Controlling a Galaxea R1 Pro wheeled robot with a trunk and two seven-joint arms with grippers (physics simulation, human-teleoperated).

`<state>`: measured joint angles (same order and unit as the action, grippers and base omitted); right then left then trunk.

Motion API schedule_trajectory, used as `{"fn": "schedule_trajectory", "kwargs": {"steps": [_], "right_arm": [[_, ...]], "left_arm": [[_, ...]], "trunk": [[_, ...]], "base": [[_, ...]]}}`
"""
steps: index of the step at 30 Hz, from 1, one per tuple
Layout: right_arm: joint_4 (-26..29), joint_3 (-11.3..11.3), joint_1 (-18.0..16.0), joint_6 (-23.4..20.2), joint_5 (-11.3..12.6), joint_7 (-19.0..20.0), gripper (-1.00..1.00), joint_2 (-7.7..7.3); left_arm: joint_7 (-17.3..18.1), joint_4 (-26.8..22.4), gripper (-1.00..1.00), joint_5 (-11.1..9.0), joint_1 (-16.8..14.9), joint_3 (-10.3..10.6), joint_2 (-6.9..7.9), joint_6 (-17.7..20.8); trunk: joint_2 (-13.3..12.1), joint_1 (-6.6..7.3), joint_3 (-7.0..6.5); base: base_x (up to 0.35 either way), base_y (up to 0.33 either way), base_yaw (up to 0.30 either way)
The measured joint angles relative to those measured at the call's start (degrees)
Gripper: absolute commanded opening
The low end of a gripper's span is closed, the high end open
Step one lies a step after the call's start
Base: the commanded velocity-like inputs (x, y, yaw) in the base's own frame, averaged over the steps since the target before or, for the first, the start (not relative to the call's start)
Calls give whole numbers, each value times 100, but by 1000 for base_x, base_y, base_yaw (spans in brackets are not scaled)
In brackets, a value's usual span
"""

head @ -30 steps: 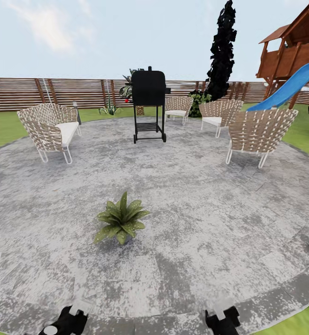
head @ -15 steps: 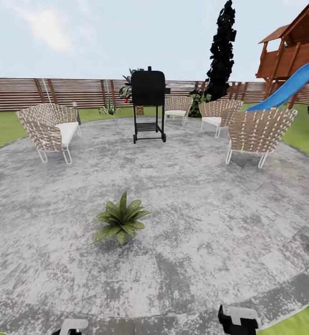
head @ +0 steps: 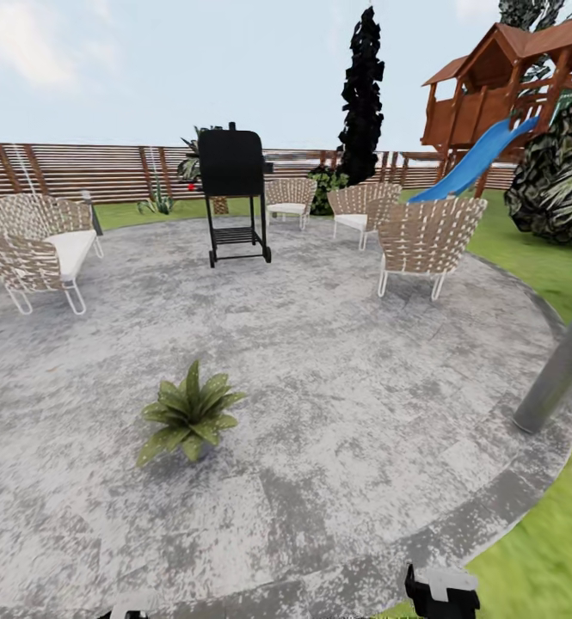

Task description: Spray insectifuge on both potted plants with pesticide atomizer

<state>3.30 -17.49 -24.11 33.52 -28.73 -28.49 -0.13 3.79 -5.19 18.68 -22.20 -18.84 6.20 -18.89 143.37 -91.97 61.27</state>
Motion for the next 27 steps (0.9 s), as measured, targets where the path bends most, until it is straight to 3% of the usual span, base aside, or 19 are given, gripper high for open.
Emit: {"fn": "schedule_trajectory", "kwargs": {"steps": [3,6,8,11,13,15,27], "right_arm": [[9,-8,0,1,376,-1,100,-33],[5,5,-1,0,1053,14,100,-50],[-2,20,0,1,1201,22,100,-43],[-4,38,0,1,1253,50,100,-20],[-1,38,0,1,1258,845,100,-11],[6,16,0,-4,1269,1220,100,-41],[16,15,0,5,1272,1320,100,-93]], "left_arm": [[-8,-5,-100,-3,13,-2,1,-1],[-41,-15,-100,4,17,-3,3,0],[-71,-23,-100,8,20,-6,8,0],[-89,-32,-100,7,18,-28,45,0],[-99,-48,-100,12,16,-22,73,0],[-103,-115,-100,12,16,3,81,0],[-81,-104,-100,35,25,6,-15,0]], "trunk": [[0,0,0],[0,-1,0],[1,-1,0],[0,-3,0],[0,-1,0],[0,0,0],[0,0,15]], "base": [[0,-5,-300],[-110,-99,-300],[-276,-41,-300],[-243,-11,-300],[-38,-1,-300],[-8,0,-300],[-1,0,-300]]}}
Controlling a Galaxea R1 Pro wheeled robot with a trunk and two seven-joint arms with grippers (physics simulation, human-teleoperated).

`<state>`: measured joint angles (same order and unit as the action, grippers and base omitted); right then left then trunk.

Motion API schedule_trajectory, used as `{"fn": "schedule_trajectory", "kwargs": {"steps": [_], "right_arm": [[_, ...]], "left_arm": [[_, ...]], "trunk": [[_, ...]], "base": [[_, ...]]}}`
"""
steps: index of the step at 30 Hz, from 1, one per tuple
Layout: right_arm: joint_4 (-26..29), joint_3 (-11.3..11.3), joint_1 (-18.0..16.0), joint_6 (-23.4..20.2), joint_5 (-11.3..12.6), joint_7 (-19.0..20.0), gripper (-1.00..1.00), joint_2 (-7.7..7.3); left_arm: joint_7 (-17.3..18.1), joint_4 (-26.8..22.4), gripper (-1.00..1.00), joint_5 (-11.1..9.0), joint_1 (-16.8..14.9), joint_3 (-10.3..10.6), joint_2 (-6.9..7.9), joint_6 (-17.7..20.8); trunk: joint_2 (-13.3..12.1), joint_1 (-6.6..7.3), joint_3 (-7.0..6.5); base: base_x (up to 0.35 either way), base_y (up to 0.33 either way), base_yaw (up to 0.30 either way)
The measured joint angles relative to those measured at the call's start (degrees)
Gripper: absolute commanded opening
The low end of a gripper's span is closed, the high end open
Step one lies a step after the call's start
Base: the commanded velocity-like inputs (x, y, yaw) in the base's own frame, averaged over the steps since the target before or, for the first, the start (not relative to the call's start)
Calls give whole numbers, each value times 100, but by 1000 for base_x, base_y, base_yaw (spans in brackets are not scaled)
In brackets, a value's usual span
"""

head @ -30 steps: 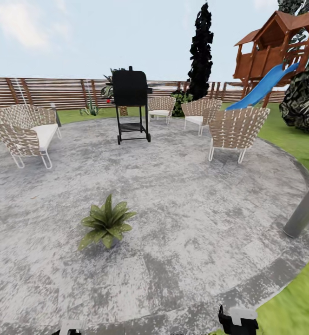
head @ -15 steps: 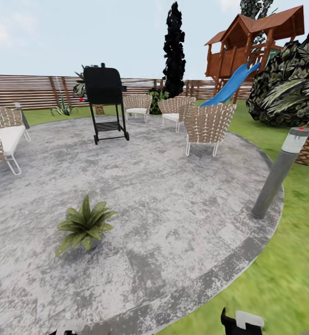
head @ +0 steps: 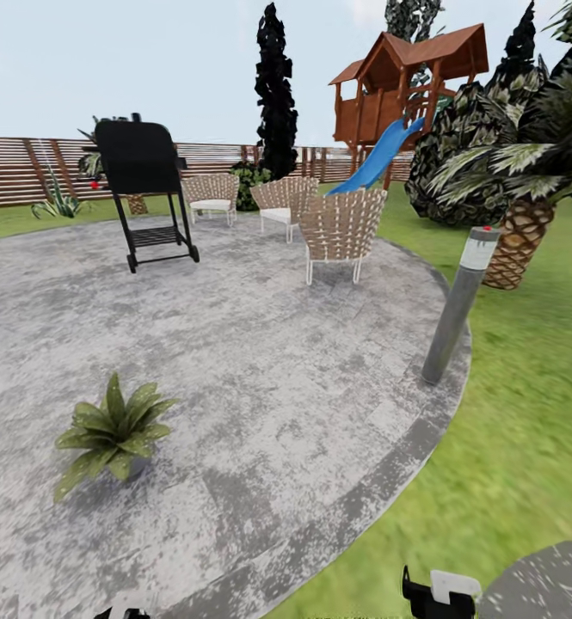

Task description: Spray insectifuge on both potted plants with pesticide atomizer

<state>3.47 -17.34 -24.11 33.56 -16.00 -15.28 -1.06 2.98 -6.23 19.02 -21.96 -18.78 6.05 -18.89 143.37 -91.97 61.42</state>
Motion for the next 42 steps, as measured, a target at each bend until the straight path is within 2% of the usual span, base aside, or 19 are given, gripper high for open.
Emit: {"fn": "schedule_trajectory", "kwargs": {"steps": [12,14,15,16,27,31,42], "right_arm": [[-12,-19,0,-1,18,-12,100,-67],[-12,-22,0,-1,18,-14,100,-76],[-12,-18,0,-1,17,-16,100,-79],[-12,-16,0,-1,17,-14,100,-79],[-21,-14,0,-1,17,-9,100,-80],[-21,-13,0,-1,17,-5,100,-72],[-22,-5,-1,0,18,-4,100,-71]], "left_arm": [[-44,-24,-100,17,0,-8,12,8],[-264,-19,-100,-8,1,-12,17,7],[-625,-4,-100,-16,2,-40,27,6],[-660,1,-100,-9,2,-18,33,6],[-659,18,-100,-8,62,35,1,-7],[-656,26,-100,-8,112,34,-6,-240],[-658,17,-100,-3,143,34,-8,-284]], "trunk": [[0,0,28],[0,0,34],[0,0,37],[0,0,41],[0,0,76],[0,0,89],[0,0,127]], "base": [[0,0,-299],[0,0,-294],[0,0,-294],[0,0,-294],[0,0,-294],[0,0,-294],[0,-72,-291]]}}
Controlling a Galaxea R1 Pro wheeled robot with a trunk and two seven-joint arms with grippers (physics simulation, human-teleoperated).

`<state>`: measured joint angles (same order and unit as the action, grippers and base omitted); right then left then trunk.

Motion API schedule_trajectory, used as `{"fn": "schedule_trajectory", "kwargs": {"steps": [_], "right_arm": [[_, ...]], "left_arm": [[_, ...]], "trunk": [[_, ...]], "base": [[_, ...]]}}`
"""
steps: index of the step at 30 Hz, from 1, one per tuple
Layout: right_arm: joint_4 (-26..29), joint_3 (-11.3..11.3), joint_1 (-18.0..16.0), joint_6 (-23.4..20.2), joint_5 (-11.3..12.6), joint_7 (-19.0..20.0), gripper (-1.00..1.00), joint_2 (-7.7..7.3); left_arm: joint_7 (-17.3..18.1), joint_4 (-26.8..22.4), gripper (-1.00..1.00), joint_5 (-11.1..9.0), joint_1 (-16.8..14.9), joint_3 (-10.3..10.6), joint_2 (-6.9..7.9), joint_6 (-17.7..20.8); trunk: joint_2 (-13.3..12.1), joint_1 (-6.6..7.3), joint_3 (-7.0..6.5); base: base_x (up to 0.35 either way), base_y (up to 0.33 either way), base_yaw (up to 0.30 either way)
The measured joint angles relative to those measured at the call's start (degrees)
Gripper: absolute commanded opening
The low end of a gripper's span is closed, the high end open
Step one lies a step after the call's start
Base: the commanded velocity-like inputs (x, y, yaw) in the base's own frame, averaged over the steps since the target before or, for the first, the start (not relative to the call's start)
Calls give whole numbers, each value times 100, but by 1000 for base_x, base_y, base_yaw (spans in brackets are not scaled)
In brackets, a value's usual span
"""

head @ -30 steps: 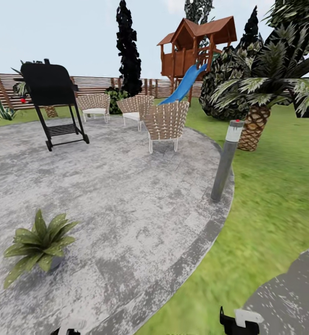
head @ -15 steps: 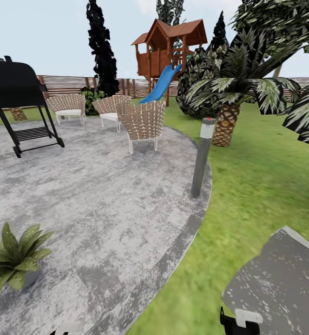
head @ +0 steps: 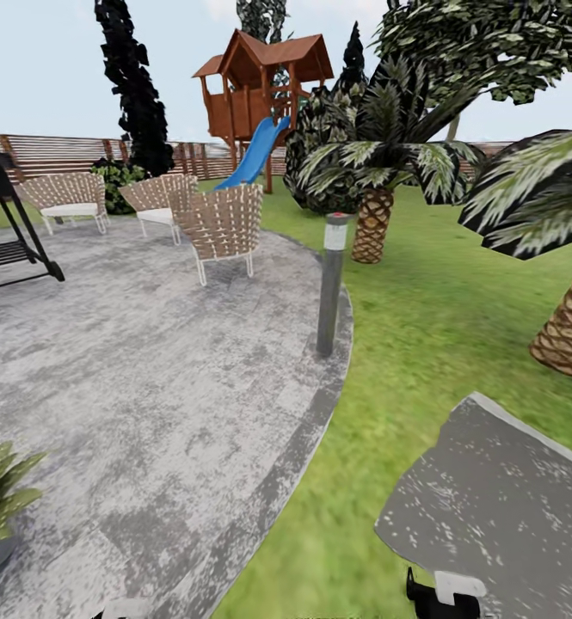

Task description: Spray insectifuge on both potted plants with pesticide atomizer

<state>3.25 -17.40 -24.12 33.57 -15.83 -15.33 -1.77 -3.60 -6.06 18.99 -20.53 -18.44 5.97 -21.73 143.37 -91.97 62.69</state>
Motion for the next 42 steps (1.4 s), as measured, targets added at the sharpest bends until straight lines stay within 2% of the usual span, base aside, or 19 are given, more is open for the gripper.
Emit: {"fn": "schedule_trajectory", "kwargs": {"steps": [24,42], "right_arm": [[0,1,0,0,0,-1,100,5],[0,1,0,0,0,-1,100,7]], "left_arm": [[-4,0,-100,4,0,-8,9,0],[-5,0,-100,4,0,1,13,-2]], "trunk": [[0,0,93],[0,2,169]], "base": [[4,-280,-283],[138,-285,-279]]}}
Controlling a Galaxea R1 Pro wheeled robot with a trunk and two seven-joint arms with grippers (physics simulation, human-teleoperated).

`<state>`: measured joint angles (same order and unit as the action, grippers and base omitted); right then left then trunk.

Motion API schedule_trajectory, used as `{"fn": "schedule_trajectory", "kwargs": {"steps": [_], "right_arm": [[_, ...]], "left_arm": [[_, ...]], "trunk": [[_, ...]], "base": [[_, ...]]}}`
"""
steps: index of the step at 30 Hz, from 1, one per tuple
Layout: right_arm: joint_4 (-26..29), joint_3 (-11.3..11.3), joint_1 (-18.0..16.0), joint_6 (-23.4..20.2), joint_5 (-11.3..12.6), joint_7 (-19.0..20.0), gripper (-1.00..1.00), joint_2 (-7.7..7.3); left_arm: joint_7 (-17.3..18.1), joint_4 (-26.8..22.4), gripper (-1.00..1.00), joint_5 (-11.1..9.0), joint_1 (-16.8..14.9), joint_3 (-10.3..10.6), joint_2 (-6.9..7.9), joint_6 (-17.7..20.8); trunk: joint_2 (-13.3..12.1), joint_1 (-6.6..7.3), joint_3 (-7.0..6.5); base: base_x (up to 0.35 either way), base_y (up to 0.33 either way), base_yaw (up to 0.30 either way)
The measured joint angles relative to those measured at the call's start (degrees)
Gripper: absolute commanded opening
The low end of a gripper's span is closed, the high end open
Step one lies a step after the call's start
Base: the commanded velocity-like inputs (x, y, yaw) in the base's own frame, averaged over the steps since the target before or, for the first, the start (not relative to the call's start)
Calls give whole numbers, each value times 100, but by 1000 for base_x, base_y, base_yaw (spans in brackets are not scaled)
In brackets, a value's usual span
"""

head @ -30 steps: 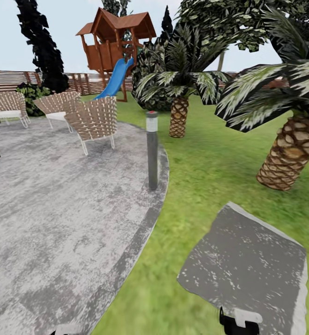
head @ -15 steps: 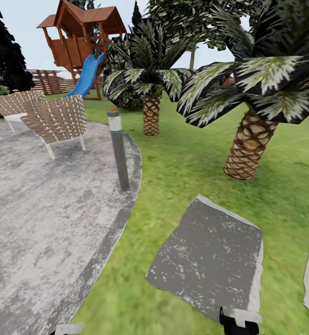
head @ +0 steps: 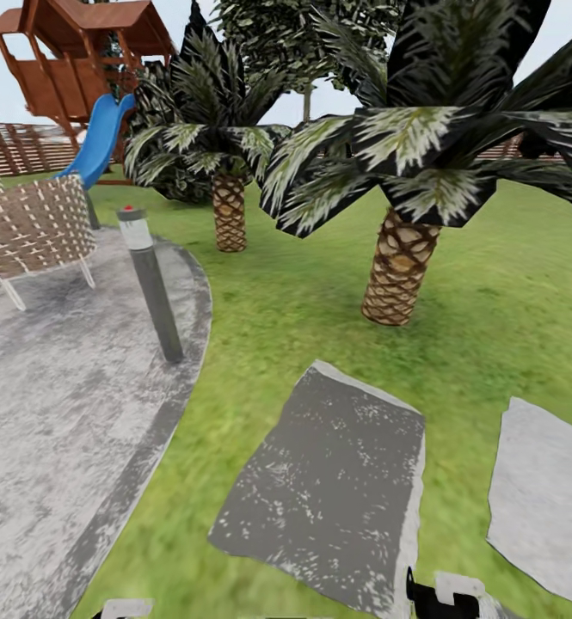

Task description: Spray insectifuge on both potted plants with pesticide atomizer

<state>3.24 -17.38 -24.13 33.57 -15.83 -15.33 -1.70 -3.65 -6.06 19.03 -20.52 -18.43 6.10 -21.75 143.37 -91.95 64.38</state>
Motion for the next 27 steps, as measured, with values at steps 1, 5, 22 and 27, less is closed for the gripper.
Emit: {"fn": "schedule_trajectory", "kwargs": {"steps": [1,5,22,27], "right_arm": [[0,-1,0,0,0,0,100,-1],[0,0,0,0,0,0,100,0],[1,-1,1,-2,-1,3,100,0],[1,-3,1,-2,0,3,100,-6]], "left_arm": [[-2,0,-100,0,0,-1,2,1],[-5,0,-100,0,0,0,-4,2],[-24,-16,-100,-27,6,-10,5,2],[-35,-26,-100,-43,6,-18,3,11]], "trunk": [[0,0,4],[0,0,21],[0,-2,88],[0,-2,106]], "base": [[202,-283,-279],[205,-283,-278],[9,-219,-278],[-1,-2,-279]]}}
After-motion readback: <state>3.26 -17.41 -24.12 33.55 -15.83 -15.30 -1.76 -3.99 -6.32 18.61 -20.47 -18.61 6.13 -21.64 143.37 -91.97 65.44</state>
